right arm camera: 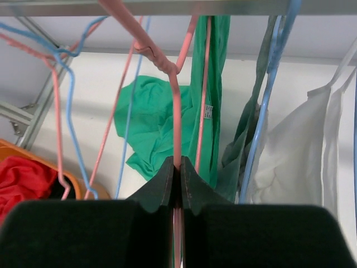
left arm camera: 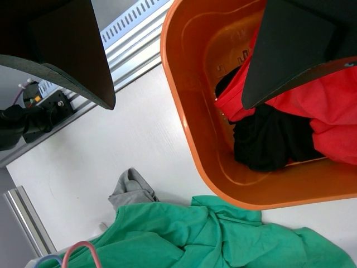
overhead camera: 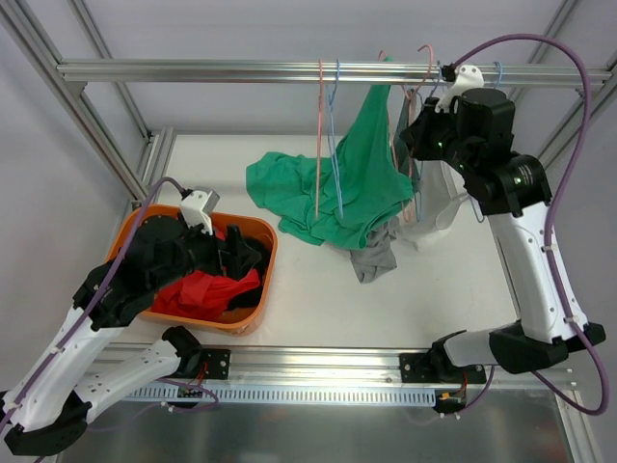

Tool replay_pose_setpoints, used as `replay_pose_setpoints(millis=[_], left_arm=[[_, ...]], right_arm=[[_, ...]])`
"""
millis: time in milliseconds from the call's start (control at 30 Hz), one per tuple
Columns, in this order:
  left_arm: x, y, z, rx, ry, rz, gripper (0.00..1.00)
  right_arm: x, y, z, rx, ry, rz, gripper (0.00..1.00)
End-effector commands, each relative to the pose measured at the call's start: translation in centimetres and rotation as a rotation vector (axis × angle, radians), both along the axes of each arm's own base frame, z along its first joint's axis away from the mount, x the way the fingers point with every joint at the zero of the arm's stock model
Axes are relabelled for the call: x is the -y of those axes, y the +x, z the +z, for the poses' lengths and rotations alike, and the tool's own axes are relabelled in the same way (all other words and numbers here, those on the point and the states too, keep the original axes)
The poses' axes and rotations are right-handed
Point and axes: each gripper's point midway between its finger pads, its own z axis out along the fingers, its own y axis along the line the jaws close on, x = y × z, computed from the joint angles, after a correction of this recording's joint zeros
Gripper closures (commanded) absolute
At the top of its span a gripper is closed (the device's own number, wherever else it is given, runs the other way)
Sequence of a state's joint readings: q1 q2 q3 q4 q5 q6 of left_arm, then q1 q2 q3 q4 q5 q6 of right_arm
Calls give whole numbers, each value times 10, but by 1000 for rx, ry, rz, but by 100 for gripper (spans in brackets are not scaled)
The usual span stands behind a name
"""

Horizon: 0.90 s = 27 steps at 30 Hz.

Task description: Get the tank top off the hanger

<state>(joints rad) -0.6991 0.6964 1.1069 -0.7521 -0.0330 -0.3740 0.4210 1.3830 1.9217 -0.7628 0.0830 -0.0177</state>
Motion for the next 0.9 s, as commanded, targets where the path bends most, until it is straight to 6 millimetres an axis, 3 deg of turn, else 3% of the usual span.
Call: replay_pose_setpoints(millis=[0,33,100,167,300,400,433,500,533,567,600,700,733,767,800,867], left_arm=[[13,-3,38,71,-82,-73,1],[16,-4,46,89,-96,-92,1],[28,-14,70,146,-140,-199,1],[39,-19,95,225,-193,-276,1],[63,-32,143,335,-310,-437,1],[84,-23,167,377,-362,-493,1],[95,-12,165,366,-358,-494,1],[109,-6,185,432,-374,-497,1],[125,6,180,425,-350,-495,1],[140,-5,195,484,-345,-542,2],[159,11,187,480,-298,-506,1],[193,4,208,535,-290,-560,1],[214,11,195,507,-264,-586,1],[222,7,207,525,-284,-604,1],[240,14,196,504,-263,-623,1],[253,10,207,525,-282,-657,2]], right_arm=[[1,-36,52,154,104,69,100],[0,-41,39,128,96,81,100],[-1,-69,38,131,117,154,100],[-2,-86,16,80,95,201,100],[10,-146,-11,33,80,289,100],[17,-178,-32,-9,76,331,100],[25,-198,-28,30,91,337,100],[35,-221,-33,17,94,336,100],[42,-236,-30,42,100,337,100],[48,-251,-30,33,98,337,100],[52,-262,-30,31,99,341,100],[63,-294,-27,19,102,361,100],[61,-304,-26,9,110,396,100],[62,-313,-33,-34,111,405,100],[64,-321,-30,-30,119,416,100],[65,-331,-32,-50,120,431,100]])
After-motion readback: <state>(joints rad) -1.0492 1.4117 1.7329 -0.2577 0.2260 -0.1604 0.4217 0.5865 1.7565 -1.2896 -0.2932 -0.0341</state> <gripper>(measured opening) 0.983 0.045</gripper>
